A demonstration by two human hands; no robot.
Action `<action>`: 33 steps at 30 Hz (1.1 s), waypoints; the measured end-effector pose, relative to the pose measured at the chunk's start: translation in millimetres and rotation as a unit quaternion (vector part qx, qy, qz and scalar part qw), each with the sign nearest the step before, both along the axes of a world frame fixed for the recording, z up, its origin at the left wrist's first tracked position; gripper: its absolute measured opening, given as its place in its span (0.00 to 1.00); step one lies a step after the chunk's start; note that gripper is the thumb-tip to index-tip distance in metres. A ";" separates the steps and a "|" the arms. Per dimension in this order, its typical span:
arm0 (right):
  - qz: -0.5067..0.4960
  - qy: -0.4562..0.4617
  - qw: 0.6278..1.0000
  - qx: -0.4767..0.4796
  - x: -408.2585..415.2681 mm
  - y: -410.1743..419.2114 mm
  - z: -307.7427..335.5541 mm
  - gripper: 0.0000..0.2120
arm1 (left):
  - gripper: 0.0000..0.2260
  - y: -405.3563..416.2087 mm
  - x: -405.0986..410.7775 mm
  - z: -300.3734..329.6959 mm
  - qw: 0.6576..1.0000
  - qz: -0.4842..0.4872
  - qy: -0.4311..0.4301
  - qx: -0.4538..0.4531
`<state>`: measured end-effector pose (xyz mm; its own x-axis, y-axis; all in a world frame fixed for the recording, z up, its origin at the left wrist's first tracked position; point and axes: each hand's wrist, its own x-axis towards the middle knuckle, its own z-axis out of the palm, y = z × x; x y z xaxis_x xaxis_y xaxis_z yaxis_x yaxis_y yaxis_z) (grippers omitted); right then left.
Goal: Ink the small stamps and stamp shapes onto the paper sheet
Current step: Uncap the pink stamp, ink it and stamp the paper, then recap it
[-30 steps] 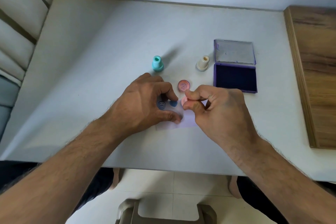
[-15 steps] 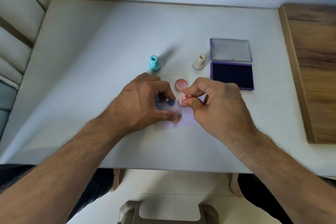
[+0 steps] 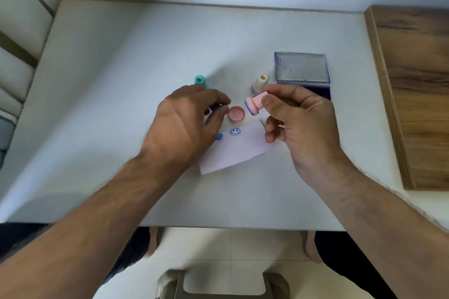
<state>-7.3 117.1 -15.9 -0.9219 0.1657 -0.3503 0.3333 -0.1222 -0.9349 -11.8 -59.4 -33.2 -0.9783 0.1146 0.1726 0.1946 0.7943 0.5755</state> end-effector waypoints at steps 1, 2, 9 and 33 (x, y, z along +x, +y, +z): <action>-0.003 -0.003 1.000 -0.007 0.6 -0.6 -0.5 0.05 | 0.06 2.0 -1.3 -2.3 1.000 -0.011 0.011 -0.006; -0.009 -0.006 1.000 -0.013 1.4 -1.4 -1.0 0.05 | 0.07 3.9 -1.6 -4.8 1.000 -0.020 0.020 -0.011; -0.041 -0.001 0.999 -0.014 -1.4 1.3 -1.8 0.03 | 0.14 2.2 -3.4 -15.7 0.994 -0.074 0.037 -0.072; 0.033 0.023 0.995 -0.087 1.9 -0.2 0.2 0.09 | 0.20 11.4 5.0 11.9 0.994 -0.009 -0.025 0.106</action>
